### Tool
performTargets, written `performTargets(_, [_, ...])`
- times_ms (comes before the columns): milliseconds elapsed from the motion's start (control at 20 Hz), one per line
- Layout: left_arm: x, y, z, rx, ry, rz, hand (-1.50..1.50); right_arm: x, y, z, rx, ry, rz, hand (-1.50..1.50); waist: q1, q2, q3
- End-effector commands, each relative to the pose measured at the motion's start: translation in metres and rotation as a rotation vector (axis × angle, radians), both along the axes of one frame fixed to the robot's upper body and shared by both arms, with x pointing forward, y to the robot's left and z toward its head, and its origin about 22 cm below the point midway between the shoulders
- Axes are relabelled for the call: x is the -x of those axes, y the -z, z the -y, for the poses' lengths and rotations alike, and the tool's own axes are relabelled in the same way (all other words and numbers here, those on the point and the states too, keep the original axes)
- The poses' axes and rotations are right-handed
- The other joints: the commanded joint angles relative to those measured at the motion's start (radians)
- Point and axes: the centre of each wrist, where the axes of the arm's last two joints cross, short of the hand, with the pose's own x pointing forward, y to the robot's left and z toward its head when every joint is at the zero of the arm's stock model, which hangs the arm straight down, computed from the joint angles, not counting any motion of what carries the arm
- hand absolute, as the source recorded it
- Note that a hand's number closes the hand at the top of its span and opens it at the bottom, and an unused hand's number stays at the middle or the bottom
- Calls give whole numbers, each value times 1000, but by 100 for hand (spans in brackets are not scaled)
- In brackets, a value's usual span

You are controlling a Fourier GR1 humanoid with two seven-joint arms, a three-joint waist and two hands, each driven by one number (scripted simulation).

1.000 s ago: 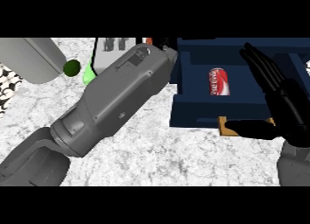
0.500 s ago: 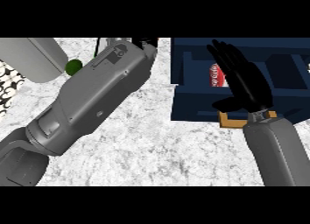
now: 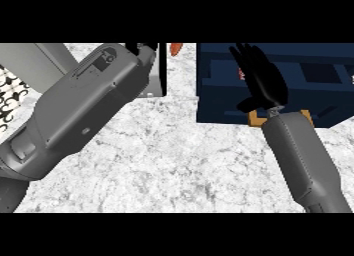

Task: Pick up the can, place it into the drawer and close the drawer

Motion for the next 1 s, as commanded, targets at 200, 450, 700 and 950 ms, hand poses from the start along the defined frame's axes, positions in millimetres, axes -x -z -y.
performTargets(200, [6, -2, -28, 5, 6, 7, -150, -20, 31, 6, 29, 79, 35, -150, 19, 16, 8])
performTargets(450, [18, 1, -11, 4, 18, 3, -150, -35, 19, -4, 21, 106, 80, -150, 19, 14, 9])
performTargets(700, [19, -11, -30, 13, 6, 21, -150, -48, 7, 17, 30, 116, 133, -150, 31, 22, 9])
performTargets(950, [21, -14, -53, -5, 4, 21, -150, -55, 0, 18, 20, 165, 184, -150, 50, 28, 9])
